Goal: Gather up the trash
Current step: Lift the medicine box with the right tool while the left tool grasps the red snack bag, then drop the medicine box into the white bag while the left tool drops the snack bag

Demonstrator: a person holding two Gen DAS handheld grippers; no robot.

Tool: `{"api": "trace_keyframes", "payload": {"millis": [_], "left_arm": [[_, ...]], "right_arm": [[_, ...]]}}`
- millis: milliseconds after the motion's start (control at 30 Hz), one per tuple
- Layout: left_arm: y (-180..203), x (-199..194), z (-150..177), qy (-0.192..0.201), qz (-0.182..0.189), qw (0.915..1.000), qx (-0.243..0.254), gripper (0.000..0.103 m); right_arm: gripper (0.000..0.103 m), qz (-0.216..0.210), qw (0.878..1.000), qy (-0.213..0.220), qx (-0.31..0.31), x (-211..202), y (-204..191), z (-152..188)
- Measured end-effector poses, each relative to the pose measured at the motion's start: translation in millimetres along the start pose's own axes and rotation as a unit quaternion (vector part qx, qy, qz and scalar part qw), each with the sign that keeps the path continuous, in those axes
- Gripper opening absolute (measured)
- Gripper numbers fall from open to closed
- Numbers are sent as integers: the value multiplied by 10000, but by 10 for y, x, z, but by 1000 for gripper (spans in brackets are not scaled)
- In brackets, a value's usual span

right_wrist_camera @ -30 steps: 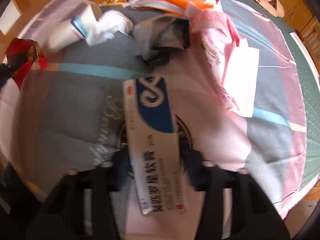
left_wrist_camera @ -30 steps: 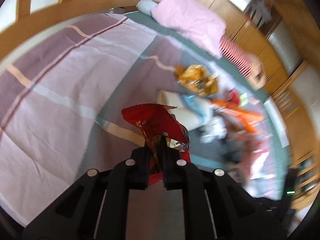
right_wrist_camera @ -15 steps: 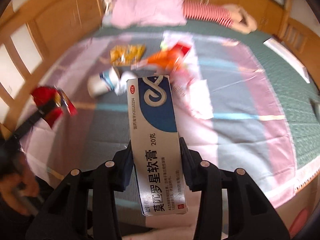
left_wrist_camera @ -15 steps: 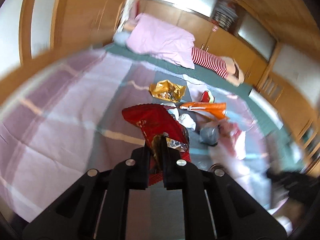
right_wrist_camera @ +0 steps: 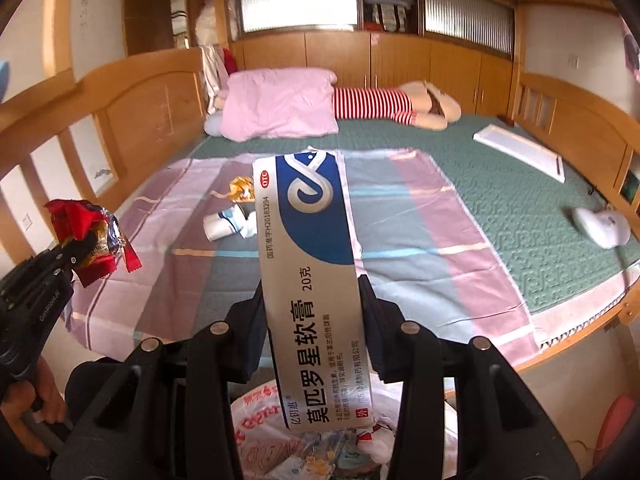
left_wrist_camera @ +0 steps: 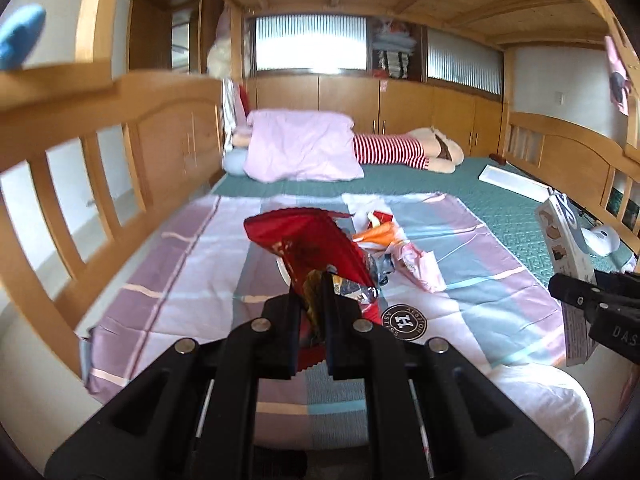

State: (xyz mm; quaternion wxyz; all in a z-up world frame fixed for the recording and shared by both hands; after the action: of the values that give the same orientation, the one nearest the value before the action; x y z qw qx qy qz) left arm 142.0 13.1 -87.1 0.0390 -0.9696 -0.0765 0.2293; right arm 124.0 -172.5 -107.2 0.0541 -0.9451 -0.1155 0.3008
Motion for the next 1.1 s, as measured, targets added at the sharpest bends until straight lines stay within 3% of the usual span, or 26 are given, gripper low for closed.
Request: {"api": "trace_keyframes", "payload": {"millis": [300, 667, 933, 1100], "left_arm": [[21, -728, -19, 317, 77, 9994, 100, 10], [208, -1046, 53, 418, 310, 9983, 266, 10], [308, -1038, 78, 360, 486, 9977, 312, 10], [334, -1024, 105, 319, 545, 9975, 330, 10]], "right_arm": [[42, 24, 9994, 333, -78, -497, -73, 104], [42, 10, 9988, 499, -25, -803, -1, 296], [42, -76, 9998, 96, 167, -694, 118, 553], [44, -46, 9977, -566, 379, -454, 221, 893]]}}
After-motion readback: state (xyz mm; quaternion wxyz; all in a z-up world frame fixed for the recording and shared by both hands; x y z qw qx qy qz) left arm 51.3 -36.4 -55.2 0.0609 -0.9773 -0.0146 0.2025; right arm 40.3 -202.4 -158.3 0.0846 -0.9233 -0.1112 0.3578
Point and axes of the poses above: each gripper's, at about its wrist camera, not at the fingertips, and x roughly the way its jaws point, y to its right, z to its underside, the point moved 3 cm from there along x, roughly the way its jaws point, and after that the axes turned 11 degrees about -z, right-handed, at the moved point
